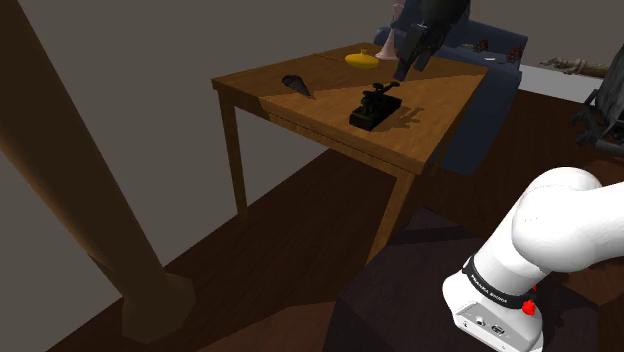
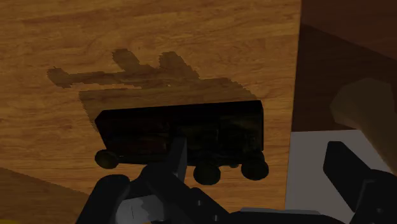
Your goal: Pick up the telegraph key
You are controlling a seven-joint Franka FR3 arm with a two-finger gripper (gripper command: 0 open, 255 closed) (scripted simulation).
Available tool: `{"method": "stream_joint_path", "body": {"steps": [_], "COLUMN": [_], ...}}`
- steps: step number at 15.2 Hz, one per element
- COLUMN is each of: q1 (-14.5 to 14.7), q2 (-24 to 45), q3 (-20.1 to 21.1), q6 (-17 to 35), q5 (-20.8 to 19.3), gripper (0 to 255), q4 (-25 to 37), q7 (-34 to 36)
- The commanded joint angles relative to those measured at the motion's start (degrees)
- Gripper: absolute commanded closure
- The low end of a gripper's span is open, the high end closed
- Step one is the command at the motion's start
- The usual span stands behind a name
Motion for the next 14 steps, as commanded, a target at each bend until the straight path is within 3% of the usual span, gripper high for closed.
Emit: {"method": "stream_joint_path", "body": {"steps": [1, 6, 11, 12, 14], "q1": [0.0, -11.7, -21.3, -22.3, -22.2], "q2": [0.0, 13.7, 24.8, 25.9, 25.7], "q3": [0.0, 7.6, 10.9, 11.0, 11.0], "q6": [0.0, 0.5, -1.4, -1.7, -0.2], "q5": [0.0, 1.8, 2.4, 2.6, 2.6], "gripper": [0, 0, 0, 0, 0], "q4": [0.0, 7.8, 14.8, 15.4, 13.8], "q7": [0.0, 31.7, 62.0, 65.8, 65.9]}}
